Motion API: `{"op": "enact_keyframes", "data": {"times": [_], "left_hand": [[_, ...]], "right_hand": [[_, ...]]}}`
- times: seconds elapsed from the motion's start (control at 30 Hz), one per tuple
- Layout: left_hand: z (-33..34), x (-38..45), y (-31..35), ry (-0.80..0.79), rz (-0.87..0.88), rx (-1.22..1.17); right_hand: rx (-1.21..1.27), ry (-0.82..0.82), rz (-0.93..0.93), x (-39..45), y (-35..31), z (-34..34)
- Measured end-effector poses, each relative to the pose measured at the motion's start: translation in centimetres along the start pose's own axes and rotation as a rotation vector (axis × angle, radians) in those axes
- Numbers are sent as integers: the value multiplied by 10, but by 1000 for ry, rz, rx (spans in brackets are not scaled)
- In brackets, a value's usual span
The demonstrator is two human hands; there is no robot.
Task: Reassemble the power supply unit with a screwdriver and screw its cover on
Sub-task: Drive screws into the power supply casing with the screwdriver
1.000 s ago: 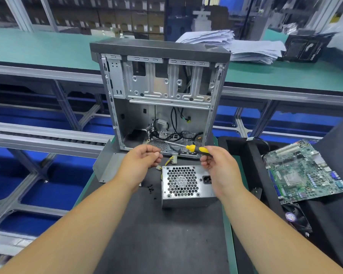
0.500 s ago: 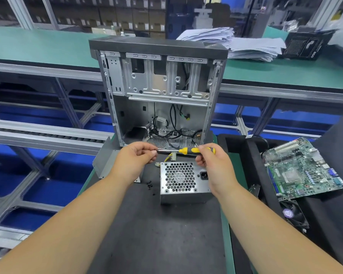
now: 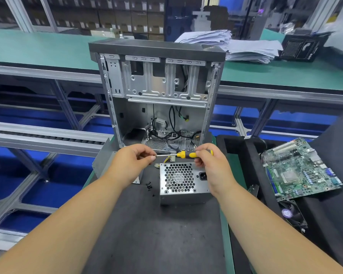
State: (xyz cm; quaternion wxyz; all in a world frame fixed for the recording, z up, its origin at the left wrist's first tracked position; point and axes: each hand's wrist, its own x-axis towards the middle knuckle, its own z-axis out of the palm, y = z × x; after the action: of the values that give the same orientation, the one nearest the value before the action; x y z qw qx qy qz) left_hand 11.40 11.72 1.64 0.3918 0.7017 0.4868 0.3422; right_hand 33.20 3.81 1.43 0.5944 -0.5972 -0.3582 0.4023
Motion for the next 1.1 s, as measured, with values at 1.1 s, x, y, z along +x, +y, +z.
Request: {"op": "enact_keyframes", "data": {"times": [1.1], "left_hand": [[59, 4, 15, -300, 13, 382]], "right_hand": [[692, 102, 162, 4, -12, -13]]}}
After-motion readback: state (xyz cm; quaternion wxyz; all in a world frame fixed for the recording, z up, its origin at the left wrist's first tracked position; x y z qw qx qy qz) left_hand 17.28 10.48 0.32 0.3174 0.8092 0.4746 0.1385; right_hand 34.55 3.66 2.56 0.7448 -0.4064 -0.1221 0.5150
